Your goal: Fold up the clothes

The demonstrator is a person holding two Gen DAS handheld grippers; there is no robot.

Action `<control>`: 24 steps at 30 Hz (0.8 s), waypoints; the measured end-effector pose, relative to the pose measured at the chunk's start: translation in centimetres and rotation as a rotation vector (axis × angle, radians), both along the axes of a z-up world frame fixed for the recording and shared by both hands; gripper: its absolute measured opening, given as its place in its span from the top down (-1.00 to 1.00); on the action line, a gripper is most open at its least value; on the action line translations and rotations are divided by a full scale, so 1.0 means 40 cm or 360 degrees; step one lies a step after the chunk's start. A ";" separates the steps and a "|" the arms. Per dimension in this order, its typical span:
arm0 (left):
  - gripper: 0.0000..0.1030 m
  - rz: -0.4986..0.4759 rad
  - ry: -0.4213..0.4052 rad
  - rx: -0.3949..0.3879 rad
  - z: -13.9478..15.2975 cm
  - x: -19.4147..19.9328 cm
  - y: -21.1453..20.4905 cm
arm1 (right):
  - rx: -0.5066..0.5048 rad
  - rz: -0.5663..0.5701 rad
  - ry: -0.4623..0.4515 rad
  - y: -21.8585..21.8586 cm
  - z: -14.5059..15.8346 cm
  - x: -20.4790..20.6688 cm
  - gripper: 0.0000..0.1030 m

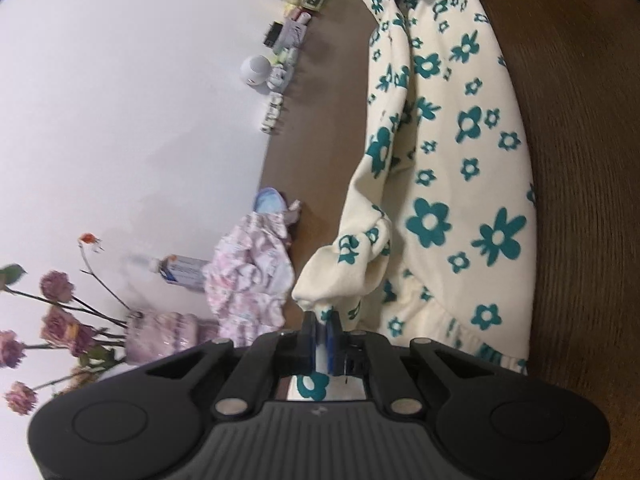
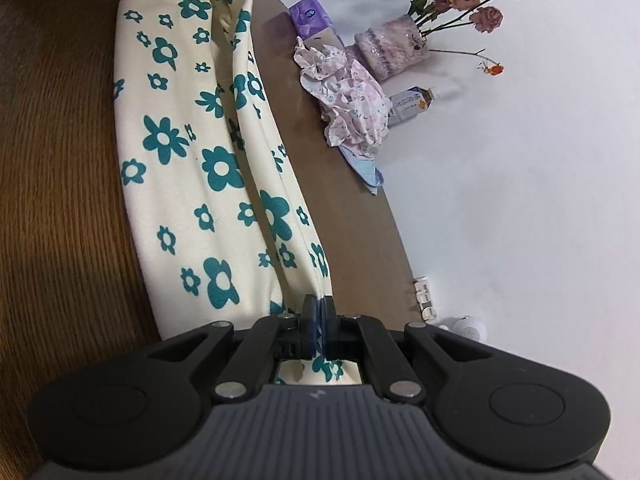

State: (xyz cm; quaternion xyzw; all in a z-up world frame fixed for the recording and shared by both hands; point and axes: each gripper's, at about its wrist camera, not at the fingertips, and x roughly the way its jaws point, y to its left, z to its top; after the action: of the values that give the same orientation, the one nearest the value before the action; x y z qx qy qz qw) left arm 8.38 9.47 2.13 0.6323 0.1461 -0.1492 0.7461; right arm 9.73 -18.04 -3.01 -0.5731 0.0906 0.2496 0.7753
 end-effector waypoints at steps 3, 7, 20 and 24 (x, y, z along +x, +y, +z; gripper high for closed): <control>0.94 -0.0012 0.0028 0.0038 -0.006 -0.011 -0.003 | 0.0015 -0.0005 -0.0009 -0.005 -0.002 -0.002 0.98; 0.93 -0.0010 0.0121 0.0088 -0.040 -0.018 -0.005 | 0.0022 0.0003 0.0000 -0.009 -0.007 -0.007 0.98; 0.39 0.0277 0.0276 -0.0426 0.034 -0.051 0.063 | 0.0142 -0.0067 0.0074 -0.040 0.011 -0.009 0.88; 0.32 0.0396 0.0294 -0.0802 0.118 -0.063 0.111 | 0.0381 -0.0187 0.0228 -0.087 0.073 -0.001 0.86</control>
State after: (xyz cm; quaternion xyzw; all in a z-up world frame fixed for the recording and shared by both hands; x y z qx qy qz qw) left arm 5.86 13.91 6.85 0.3882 0.2482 -0.1451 0.8756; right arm 9.69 -21.50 -0.08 -0.4509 0.1486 0.2531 0.8430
